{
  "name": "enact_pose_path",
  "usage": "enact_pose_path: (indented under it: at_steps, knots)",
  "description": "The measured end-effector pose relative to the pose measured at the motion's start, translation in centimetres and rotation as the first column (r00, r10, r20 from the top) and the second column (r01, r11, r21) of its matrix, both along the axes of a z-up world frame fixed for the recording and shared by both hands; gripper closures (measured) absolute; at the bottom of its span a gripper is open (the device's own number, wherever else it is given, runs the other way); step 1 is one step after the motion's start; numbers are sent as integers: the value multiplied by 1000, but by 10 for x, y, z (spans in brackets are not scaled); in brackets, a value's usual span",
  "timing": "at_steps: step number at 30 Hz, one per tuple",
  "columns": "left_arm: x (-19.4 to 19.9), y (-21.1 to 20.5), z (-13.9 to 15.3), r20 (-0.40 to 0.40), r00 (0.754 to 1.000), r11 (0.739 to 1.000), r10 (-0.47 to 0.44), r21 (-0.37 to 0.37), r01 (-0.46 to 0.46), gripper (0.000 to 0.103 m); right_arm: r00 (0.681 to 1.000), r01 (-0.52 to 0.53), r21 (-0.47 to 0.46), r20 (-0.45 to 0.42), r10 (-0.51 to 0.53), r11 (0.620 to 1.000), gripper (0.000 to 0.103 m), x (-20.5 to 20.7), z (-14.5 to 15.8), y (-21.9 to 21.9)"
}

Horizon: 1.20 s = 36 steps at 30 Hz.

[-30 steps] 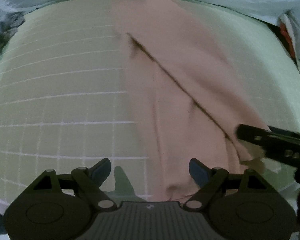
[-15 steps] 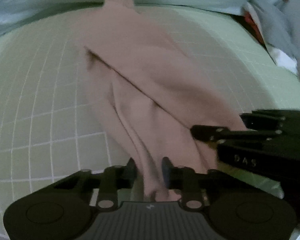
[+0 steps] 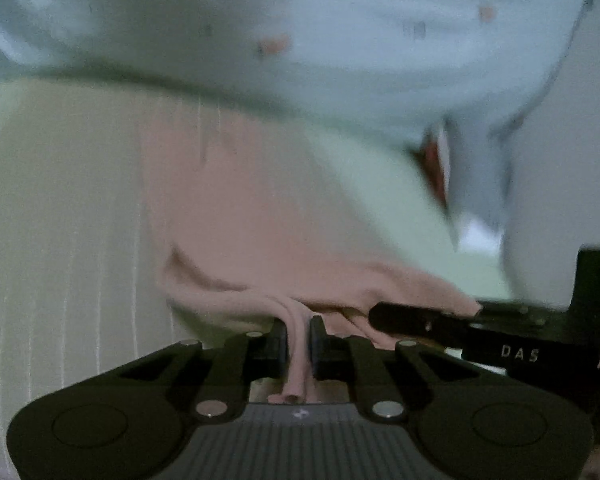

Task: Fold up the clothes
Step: 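Grasp the sweater hem with both grippers and fold it up toward the collar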

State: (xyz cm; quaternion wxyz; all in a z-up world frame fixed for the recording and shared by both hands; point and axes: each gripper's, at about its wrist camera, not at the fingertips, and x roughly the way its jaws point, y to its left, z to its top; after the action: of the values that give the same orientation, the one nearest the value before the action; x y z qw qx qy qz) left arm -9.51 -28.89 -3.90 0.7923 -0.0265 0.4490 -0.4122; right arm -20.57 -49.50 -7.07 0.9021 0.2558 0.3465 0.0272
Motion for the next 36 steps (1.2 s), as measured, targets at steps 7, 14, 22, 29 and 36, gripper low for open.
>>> enact_pose_path:
  at_steps: [7,14,22,29,36]
  knots:
    - [44,-30,31,104,986,991,128,-51,-123,91,985,89,17,145,-91,996,86,67,47,-31]
    - [82,-44,24,122,971,979,206,-17,-205,91,983,159,-13,100,-156,987,86,124,25,-39]
    - [121,-65,-31,47,981,975,191,106,-195,91,973,228,4,-47,-228,974,85,153,-39,-57]
    - [167,-88,-83,-32,979,960,204,202,-193,91,949,270,26,-176,-261,963,84,194,-98,-83]
    - [187,-83,-118,-81,963,945,256,231,-232,89,947,244,39,-227,-229,969,84,227,-128,-93]
